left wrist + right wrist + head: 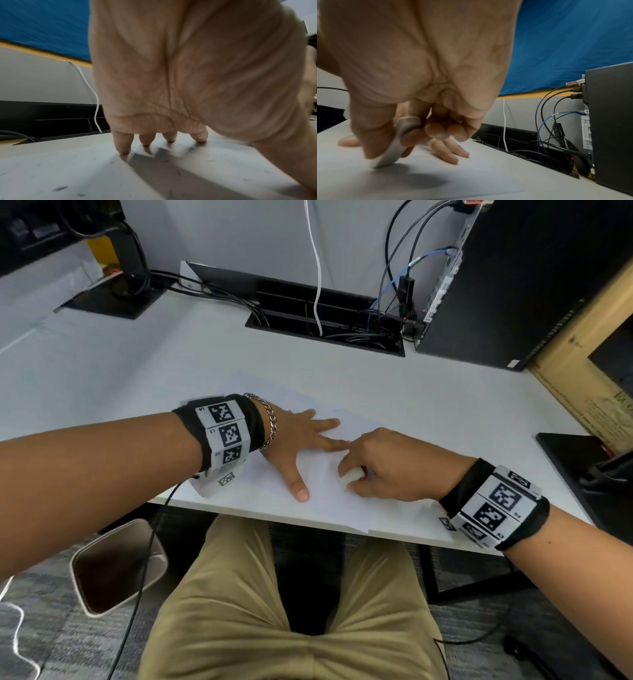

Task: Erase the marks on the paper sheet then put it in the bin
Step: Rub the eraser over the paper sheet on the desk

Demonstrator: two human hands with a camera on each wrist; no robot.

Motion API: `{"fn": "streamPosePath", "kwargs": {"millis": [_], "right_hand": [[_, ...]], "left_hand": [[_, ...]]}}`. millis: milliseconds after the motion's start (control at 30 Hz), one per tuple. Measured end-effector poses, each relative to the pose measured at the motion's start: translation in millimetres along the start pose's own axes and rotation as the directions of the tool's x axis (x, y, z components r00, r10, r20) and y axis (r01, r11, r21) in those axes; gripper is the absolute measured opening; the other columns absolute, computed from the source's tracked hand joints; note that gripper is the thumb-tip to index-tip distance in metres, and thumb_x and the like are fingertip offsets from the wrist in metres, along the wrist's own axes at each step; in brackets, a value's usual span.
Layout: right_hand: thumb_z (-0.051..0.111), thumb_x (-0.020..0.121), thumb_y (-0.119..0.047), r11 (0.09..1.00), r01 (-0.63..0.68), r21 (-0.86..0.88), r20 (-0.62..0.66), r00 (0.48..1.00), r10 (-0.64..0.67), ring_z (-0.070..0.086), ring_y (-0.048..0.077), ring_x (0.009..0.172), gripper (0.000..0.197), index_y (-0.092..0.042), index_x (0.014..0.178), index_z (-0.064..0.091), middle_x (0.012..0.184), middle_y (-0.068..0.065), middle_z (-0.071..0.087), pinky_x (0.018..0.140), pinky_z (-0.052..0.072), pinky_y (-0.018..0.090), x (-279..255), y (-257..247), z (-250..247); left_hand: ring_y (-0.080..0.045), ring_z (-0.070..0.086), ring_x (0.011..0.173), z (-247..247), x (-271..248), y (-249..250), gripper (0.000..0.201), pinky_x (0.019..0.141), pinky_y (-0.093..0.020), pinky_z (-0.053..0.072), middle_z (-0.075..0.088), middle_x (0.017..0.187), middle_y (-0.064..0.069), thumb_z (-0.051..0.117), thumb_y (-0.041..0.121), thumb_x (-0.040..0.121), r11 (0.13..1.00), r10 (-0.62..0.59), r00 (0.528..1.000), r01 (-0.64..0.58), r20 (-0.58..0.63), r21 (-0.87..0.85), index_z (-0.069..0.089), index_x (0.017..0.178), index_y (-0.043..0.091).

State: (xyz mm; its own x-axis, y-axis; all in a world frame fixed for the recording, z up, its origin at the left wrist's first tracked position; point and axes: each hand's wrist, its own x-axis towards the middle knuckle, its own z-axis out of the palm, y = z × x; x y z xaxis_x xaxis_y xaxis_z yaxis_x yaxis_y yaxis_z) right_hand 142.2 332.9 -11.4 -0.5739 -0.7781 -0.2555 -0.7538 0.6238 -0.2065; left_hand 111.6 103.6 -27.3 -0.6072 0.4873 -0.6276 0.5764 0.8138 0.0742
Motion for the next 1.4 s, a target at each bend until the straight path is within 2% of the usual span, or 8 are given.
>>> {"fn": "streamPosePath", "kwargs": {"millis": [200,367,533,700,867,1100,1233,1400], "right_hand": [[0.067,0.095,-0.038,1.0,-0.01,0.007,-0.103,0.995,0.01,0.051,0.005,0.079,0.03,-0.028,0.123,0.073,0.091,-0.014,0.058,0.074,0.04,0.024,6,8,0],[0.07,0.092,-0.042,0.996,-0.014,0.092,0.028,1.0,0.012,0.062,0.007,0.075,0.03,-0.033,0.12,0.074,0.087,-0.005,0.07,0.07,0.047,0.019,-4,8,-1],[0.071,0.092,-0.039,0.996,-0.049,0.076,-0.075,0.996,0.055,0.06,0.001,0.076,0.03,-0.032,0.12,0.075,0.089,-0.008,0.07,0.067,0.039,0.009,3,8,-1],[0.068,0.092,-0.047,0.992,-0.083,0.093,-0.054,0.995,0.088,0.061,0.002,0.076,0.031,-0.036,0.12,0.072,0.087,-0.01,0.068,0.071,0.045,0.016,-21,4,1],[0.069,0.092,-0.041,0.986,-0.105,0.128,-0.091,0.989,0.117,0.061,0.003,0.075,0.029,-0.033,0.119,0.073,0.084,-0.009,0.066,0.074,0.05,0.022,-23,-1,12],[0.071,0.091,-0.043,0.989,-0.084,0.119,-0.106,0.99,0.097,0.058,0.0,0.074,0.031,-0.033,0.119,0.074,0.084,-0.011,0.066,0.067,0.039,0.01,-11,6,3],[0.068,0.093,-0.038,0.992,-0.098,0.083,-0.178,0.978,0.111,0.052,0.002,0.078,0.035,-0.029,0.127,0.071,0.089,-0.017,0.057,0.073,0.039,0.017,6,4,10],[0.073,0.09,-0.036,0.993,-0.06,0.102,-0.049,0.997,0.065,0.058,0.004,0.075,0.032,-0.029,0.121,0.074,0.089,-0.007,0.068,0.069,0.04,0.012,-2,5,3]], "left_hand": [[-0.032,-0.023,0.158,0,2,-1,0.126,0.122,-0.073,0.003,-0.031,0.168,0.017,0.075,0.085,0.067,1.0,0.0,1.0,0.0,0.013,-0.01,-0.017,0.151,0.069],[-0.031,-0.023,0.158,0,5,-2,0.131,0.121,-0.075,0.006,-0.032,0.167,0.019,0.074,0.089,0.062,1.0,-0.021,0.999,0.02,0.026,0.018,-0.02,0.151,0.067],[-0.03,-0.023,0.158,-2,2,-1,0.13,0.122,-0.074,0.005,-0.031,0.168,0.017,0.075,0.087,0.064,1.0,-0.022,1.0,0.022,0.021,0.016,-0.018,0.152,0.067],[-0.029,-0.021,0.159,-3,-2,-5,0.126,0.123,-0.072,0.004,-0.029,0.168,0.019,0.074,0.087,0.065,1.0,-0.018,1.0,0.018,0.009,-0.02,-0.015,0.151,0.069],[-0.035,-0.022,0.158,1,-3,3,0.103,0.123,-0.073,0.003,-0.029,0.17,0.013,0.061,0.093,0.072,0.998,-0.008,1.0,0.007,-0.013,-0.055,-0.008,0.146,0.078],[-0.036,-0.021,0.158,10,-4,8,0.106,0.12,-0.076,-0.003,-0.03,0.17,0.01,0.061,0.093,0.071,0.999,-0.024,0.997,0.021,-0.073,-0.043,-0.009,0.149,0.074],[-0.036,-0.021,0.158,10,-3,7,0.11,0.12,-0.076,-0.001,-0.031,0.169,0.01,0.062,0.095,0.068,0.999,-0.035,0.997,0.033,-0.066,-0.034,-0.006,0.151,0.072],[-0.037,-0.022,0.158,10,-4,7,0.111,0.119,-0.078,0.0,-0.031,0.169,0.01,0.061,0.097,0.065,0.999,-0.037,0.997,0.035,-0.064,-0.035,-0.011,0.147,0.076]]}}
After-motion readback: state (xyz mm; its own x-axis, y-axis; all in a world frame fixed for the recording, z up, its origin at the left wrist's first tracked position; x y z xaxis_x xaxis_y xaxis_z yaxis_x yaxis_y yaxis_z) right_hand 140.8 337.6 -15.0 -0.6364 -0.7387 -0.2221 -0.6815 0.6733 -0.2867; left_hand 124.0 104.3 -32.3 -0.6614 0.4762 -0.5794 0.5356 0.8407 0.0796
